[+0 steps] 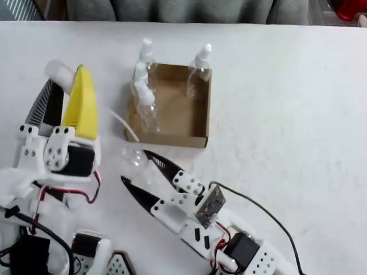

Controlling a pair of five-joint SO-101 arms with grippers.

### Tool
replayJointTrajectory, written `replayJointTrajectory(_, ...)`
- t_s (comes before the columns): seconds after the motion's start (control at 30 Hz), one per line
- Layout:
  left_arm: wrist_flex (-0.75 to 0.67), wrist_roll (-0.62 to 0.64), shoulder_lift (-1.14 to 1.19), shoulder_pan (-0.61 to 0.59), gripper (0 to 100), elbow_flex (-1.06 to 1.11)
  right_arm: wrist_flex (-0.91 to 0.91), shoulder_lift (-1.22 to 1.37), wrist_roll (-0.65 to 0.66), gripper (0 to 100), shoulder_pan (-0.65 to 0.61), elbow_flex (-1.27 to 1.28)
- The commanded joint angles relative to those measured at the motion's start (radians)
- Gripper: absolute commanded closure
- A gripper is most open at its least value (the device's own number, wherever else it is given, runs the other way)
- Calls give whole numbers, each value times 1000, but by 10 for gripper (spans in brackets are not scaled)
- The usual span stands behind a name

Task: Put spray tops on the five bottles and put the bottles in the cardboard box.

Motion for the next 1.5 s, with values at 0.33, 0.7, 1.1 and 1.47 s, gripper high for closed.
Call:
replayJointTrajectory(0.33, 204, -6, -2, 16, 980, -204, -13, -13, -8, 982, -10, 12)
replayJointTrajectory(0.7, 207, -11, -2, 15, 980, -203, -13, -13, -8, 982, -10, 12)
replayJointTrajectory(1.1, 249, -8, -2, -53, 980, -203, -13, -13, -8, 982, -10, 12)
replayJointTrajectory(1.47, 118, 41, -174, -61, 980, 44, -13, -13, -8, 982, -10, 12)
